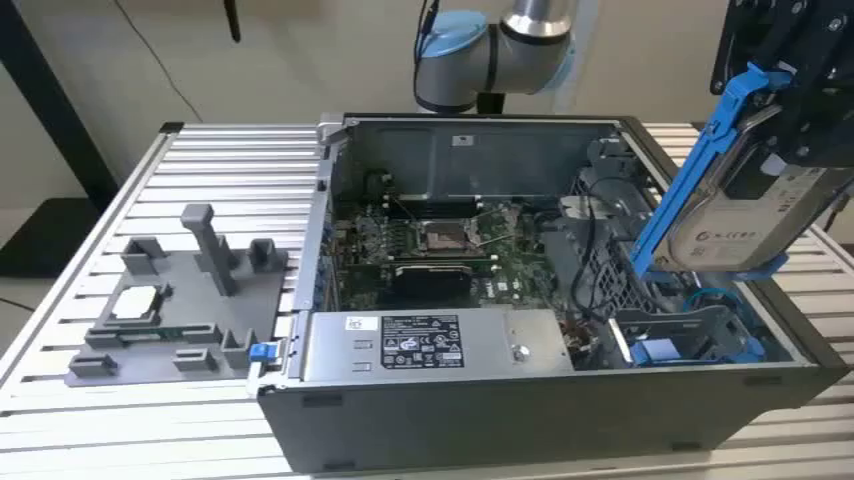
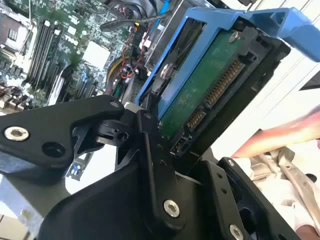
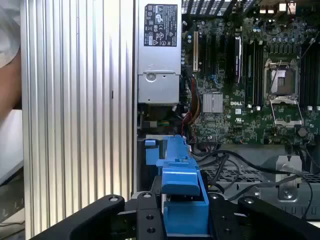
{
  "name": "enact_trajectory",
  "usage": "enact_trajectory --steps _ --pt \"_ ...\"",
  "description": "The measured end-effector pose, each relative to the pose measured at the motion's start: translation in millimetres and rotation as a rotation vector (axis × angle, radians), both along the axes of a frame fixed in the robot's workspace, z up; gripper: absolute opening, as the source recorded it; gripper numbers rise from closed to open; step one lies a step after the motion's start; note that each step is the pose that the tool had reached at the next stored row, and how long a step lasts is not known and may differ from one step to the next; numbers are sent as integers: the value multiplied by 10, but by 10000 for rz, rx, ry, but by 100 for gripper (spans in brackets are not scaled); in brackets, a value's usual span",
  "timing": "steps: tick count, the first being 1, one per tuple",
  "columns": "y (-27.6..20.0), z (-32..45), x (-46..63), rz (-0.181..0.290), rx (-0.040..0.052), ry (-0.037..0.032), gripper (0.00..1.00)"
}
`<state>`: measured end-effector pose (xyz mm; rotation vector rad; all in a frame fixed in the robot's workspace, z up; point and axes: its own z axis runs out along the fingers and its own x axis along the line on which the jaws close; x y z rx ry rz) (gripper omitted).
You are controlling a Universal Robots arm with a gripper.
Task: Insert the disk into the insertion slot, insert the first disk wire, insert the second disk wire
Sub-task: 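Insert the disk into the insertion slot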
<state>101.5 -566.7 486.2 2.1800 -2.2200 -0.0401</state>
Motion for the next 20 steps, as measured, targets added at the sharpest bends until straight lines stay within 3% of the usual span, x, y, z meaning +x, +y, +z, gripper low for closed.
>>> enact_trajectory --steps 20 --pt "-34 -44 3 0 -1 1 0"
